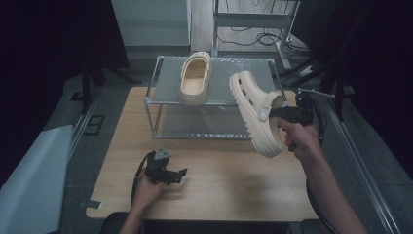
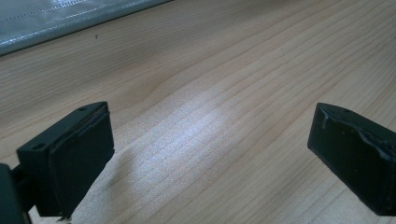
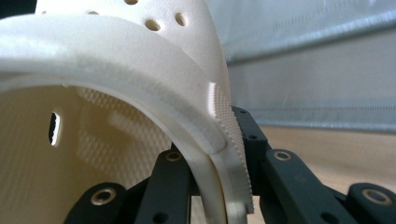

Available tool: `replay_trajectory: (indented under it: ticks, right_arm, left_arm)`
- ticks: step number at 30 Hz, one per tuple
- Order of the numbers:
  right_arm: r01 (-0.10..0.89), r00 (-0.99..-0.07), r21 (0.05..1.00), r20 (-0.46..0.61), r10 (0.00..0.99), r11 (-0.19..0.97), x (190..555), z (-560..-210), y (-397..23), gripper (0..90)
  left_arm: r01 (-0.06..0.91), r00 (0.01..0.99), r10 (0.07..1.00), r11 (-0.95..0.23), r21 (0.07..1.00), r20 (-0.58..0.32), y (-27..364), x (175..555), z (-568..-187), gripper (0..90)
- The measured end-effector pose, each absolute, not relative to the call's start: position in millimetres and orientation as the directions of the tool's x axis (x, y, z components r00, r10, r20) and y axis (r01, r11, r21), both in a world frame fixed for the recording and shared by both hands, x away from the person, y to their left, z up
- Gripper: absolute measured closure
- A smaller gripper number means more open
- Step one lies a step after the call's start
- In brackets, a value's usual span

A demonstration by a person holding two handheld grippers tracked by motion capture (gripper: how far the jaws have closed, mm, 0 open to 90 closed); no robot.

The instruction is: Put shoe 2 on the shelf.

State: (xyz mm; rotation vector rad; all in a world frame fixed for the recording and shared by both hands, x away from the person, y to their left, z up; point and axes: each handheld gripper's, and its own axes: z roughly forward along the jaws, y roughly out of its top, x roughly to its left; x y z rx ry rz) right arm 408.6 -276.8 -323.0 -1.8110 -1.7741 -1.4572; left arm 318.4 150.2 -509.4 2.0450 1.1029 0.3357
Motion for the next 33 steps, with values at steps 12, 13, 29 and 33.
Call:
replay_trajectory:
  ticks: [12,13,29,33]
  right_arm:
    - [0.833,-0.116,0.434,0.743,0.659,-0.343,457.5,-310.6,-248.5,77.2]
    - [0.83,-0.107,0.433,0.742,0.661,-0.352,460.3,-309.9,-246.5,76.9]
    - [0.77,0.015,0.455,0.688,0.726,-0.447,510.1,-303.2,-208.0,72.0]
    - [0.758,0.037,0.461,0.676,0.736,-0.462,516.9,-301.8,-204.2,72.0]
  left_arm:
    - [0.593,0.588,0.798,-0.316,0.741,-0.131,152.6,318.5,-508.6,0.7]
    - [0.592,0.589,0.798,-0.316,0.742,-0.13,153.0,318.5,-508.4,0.7]
    - [0.59,0.591,0.795,-0.308,0.746,-0.139,156.3,318.3,-507.0,0.7]
    - [0.591,0.593,0.792,-0.309,0.745,-0.142,155.7,318.4,-507.2,0.7]
